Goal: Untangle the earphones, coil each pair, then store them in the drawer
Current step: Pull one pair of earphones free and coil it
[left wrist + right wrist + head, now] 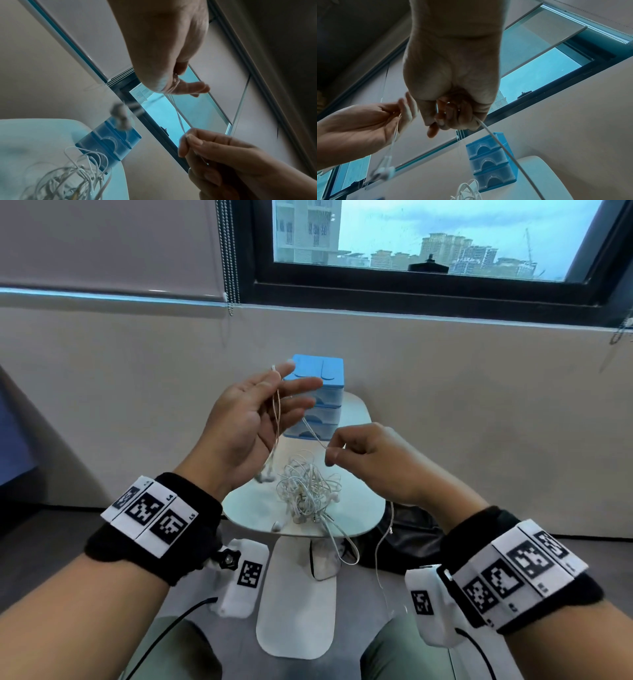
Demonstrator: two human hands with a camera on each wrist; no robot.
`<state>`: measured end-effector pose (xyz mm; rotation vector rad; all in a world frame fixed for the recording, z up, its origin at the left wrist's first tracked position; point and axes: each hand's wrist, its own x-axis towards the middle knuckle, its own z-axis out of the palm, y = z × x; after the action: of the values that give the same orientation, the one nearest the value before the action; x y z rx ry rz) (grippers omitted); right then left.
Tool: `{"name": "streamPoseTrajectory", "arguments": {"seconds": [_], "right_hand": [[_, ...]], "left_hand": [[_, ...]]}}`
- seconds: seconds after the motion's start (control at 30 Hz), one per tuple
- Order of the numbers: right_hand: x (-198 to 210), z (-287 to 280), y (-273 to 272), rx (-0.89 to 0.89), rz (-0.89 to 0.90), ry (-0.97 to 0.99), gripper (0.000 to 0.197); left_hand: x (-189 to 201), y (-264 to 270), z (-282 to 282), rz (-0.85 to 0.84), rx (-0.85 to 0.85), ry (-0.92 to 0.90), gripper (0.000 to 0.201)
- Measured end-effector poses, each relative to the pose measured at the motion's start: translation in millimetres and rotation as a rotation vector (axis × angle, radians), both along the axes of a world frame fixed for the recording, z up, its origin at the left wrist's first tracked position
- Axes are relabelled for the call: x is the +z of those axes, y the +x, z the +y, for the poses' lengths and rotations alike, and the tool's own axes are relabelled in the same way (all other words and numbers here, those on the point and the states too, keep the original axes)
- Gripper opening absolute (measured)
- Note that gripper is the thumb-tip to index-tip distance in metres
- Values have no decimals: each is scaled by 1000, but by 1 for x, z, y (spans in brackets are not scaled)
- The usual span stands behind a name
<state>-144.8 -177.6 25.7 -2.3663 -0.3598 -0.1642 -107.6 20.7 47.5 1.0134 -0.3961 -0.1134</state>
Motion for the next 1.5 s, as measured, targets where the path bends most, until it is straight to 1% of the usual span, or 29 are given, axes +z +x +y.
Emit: {"name": "streamPoseTrajectory", "arguments": {"seconds": [0.07, 0.1, 0.17, 0.27, 0.37, 0.47, 0.53, 0.6, 0.67, 0.73, 0.77, 0.83, 0.9, 1.0, 1.07, 1.17, 1.23, 1.3, 1.37, 1.43, 1.5], "right_hand": [[2, 0, 1, 18, 13, 21, 22], [3, 1, 0, 42, 28, 18, 23], [9, 5, -5, 117, 72, -23, 25], [24, 12, -15, 223, 121, -143, 26], [47, 12, -22, 284, 101, -170, 24], [69, 2, -21, 252, 53, -121, 19], [79, -5, -16, 172, -34, -78, 17], [80, -14, -5, 44, -135, 25, 16], [72, -19, 7, -75, -169, 190, 22], [56, -16, 15, -124, -112, 306, 26], [45, -11, 16, -121, -61, 315, 27], [24, 2, 12, -66, 63, 283, 29], [6, 11, 8, 15, 166, 259, 30], [-5, 14, 6, 42, 171, 117, 33], [1, 14, 2, 60, 174, -20, 33], [25, 19, -11, 170, 218, -213, 26], [45, 24, -19, 263, 241, -285, 21], [64, 28, -26, 319, 201, -322, 19], [81, 27, -26, 304, 93, -314, 20], [96, 19, -20, 228, -66, -249, 22], [103, 6, -9, 104, -242, -166, 24]], "left_hand": [[-1, 3, -1, 1, -25, -94, 30], [-3, 5, -3, 3, -25, -113, 29], [-7, 8, -6, 2, 12, -85, 34], [-15, 12, -11, -60, 102, 96, 46], [-24, 8, -12, -173, 111, 324, 37], [-26, 0, -10, -250, 124, 510, 31], [-25, -3, -9, -282, 83, 563, 37], [-23, -6, -9, -277, -4, 522, 48], [-18, -9, -8, -238, -90, 407, 50], [-11, -10, -8, -205, -128, 275, 42], [-8, -10, -8, -200, -122, 233, 40], [-2, -9, -9, -184, -84, 183, 37], [2, -9, -10, -129, -58, 132, 36], [2, -8, -12, -44, -44, 45, 37], [0, -5, -14, -29, -13, 39, 39], [-3, -2, -18, 19, 53, 77, 42], [-3, -1, -21, 0, 103, 91, 34], [-3, 0, -23, -45, 142, 119, 30], [-6, 1, -24, -84, 135, 168, 28], [-10, 2, -22, -141, 77, 246, 28], [-13, 0, -19, -181, -47, 267, 34]]}}
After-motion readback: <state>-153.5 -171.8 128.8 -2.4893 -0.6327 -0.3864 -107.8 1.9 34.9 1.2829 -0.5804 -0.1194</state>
